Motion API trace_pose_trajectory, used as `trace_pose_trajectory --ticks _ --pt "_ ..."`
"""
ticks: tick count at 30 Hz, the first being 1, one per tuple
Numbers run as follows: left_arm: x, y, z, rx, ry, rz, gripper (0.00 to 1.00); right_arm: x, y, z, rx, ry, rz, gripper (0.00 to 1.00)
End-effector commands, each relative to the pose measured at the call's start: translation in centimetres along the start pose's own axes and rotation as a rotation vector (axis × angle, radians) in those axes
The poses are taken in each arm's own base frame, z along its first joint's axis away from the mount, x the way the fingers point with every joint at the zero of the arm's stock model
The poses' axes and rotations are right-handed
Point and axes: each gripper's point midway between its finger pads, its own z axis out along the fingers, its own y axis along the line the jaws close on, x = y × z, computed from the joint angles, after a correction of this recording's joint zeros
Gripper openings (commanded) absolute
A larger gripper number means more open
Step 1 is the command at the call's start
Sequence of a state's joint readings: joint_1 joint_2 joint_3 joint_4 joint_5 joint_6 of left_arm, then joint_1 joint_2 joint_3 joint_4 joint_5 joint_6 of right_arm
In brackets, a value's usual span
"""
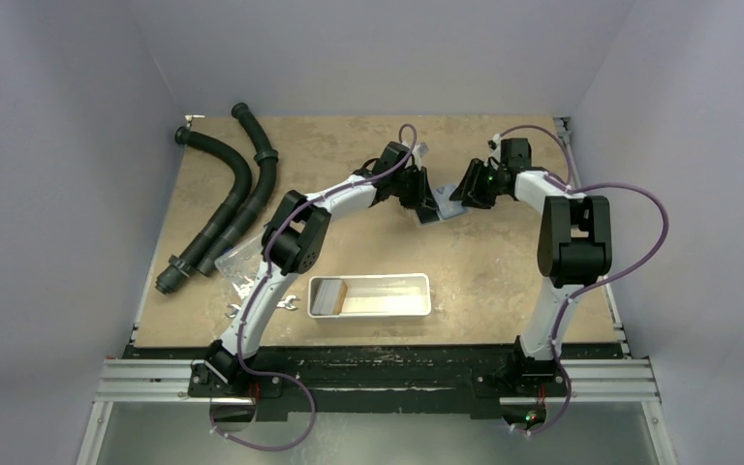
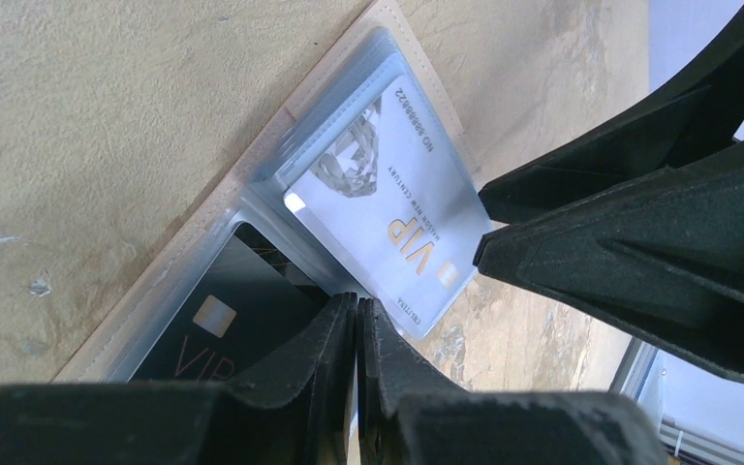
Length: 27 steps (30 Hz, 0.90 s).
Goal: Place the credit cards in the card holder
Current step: Turn over the card slot in the card holder.
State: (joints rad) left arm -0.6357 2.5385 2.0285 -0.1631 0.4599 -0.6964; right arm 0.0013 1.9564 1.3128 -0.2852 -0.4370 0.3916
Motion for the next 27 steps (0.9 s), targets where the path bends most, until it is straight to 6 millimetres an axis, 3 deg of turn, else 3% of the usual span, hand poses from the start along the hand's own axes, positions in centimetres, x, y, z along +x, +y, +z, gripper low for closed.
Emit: trace_pose_trajectory --ticks 1,15,27 --pt "0.5 1.3 -0.2 -0.034 0.016 -0.008 0.10 -0.9 2.3 -0.8 -0.050 -0.028 -0.057 0.48" --pt "0.4 1.1 -0.3 -0.034 0.017 -0.004 0.10 -1.6 3.8 -2.2 -0.053 -0.055 -0.088 0.52" --pt "-0.2 0.3 -1.3 -0.019 0.012 0.005 0.13 -0.2 6.4 -1.3 -0.135 -0.002 -0.127 0.51"
